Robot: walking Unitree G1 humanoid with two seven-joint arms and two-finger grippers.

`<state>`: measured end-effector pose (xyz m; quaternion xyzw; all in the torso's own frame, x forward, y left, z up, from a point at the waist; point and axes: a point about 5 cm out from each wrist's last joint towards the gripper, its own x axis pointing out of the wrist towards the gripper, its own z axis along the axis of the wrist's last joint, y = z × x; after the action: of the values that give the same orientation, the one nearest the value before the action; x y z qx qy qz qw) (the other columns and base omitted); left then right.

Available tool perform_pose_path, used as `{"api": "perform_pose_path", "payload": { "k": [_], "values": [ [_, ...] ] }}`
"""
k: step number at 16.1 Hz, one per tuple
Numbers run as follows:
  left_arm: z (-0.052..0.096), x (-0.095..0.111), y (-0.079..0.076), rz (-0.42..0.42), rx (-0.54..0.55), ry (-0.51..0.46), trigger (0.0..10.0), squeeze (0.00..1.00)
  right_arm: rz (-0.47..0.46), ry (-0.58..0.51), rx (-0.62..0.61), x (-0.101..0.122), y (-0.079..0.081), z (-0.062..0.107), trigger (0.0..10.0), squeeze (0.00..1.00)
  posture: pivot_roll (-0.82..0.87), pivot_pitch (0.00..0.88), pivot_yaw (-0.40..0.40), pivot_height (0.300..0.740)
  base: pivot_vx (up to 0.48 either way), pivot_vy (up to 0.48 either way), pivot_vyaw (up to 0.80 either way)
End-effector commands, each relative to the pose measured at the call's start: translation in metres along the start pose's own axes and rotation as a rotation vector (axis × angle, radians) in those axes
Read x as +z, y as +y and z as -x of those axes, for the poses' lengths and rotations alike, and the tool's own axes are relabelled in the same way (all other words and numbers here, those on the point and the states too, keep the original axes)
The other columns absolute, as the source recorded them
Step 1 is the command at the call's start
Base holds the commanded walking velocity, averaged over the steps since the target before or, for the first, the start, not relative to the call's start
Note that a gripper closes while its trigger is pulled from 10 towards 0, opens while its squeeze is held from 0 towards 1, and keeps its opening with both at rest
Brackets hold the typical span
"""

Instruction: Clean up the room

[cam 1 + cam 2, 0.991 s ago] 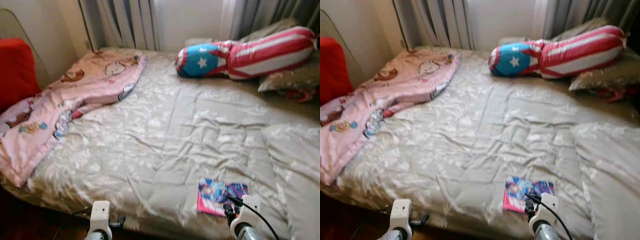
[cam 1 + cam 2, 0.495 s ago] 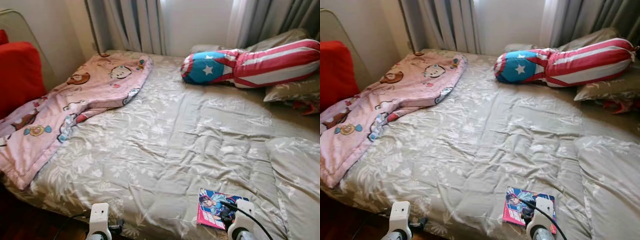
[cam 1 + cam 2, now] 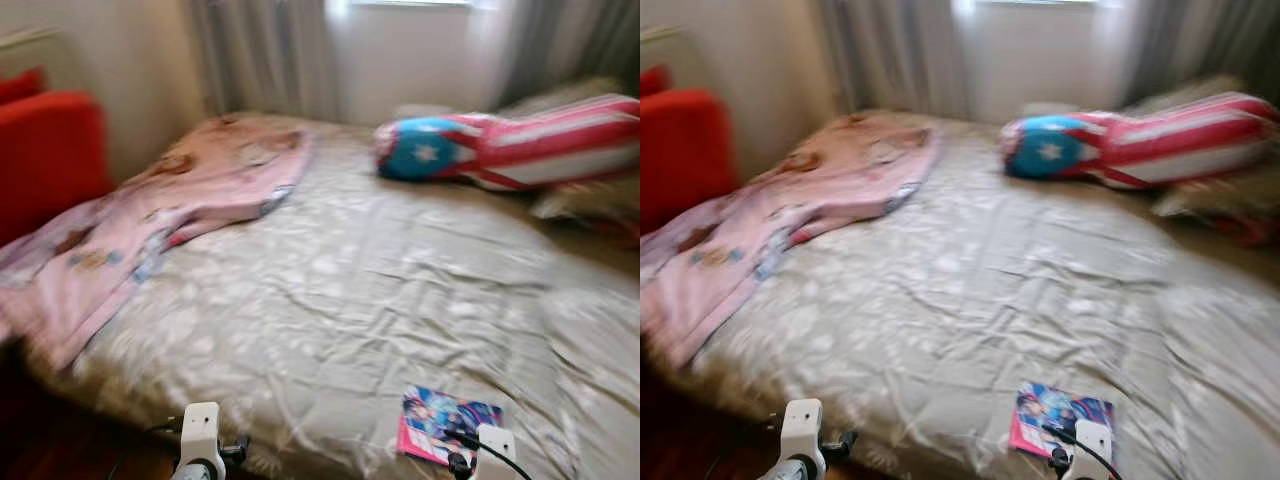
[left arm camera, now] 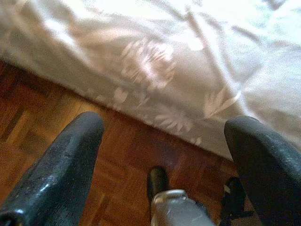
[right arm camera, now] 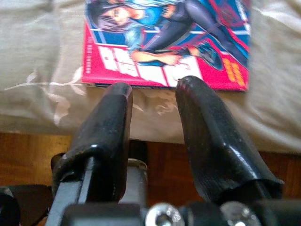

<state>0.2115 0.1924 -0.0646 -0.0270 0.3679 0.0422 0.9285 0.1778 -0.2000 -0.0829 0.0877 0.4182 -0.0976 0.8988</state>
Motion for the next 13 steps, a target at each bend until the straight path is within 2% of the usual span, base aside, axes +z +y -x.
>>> {"api": "perform_pose_path", "payload": {
  "k": [1, 6, 13],
  "values": [
    [0.0021, -0.0081, 0.0035, -0.014, 0.013, 0.034, 10.0, 0.00, 0.019, 0.010, 0.010, -0.0004, 0.0017, -0.0003, 10.0, 0.00, -0.04, 0.000, 0.006, 0.740, 0.000, 0.000, 0.69],
    [0.0030, -0.0113, 0.0040, -0.010, 0.020, 0.045, 10.0, 0.00, 0.009, 0.021, 0.010, -0.0035, 0.0018, 0.0003, 10.0, 0.00, -0.03, 0.000, 0.001, 0.740, 0.000, 0.000, 0.00],
    [0.0043, -0.0145, 0.0071, -0.020, 0.025, 0.058, 10.0, 0.00, 0.017, 0.036, 0.008, -0.0064, -0.0062, 0.0019, 10.0, 0.00, -0.03, 0.000, 0.004, 0.740, 0.000, 0.380, 0.00]
  ]
}}
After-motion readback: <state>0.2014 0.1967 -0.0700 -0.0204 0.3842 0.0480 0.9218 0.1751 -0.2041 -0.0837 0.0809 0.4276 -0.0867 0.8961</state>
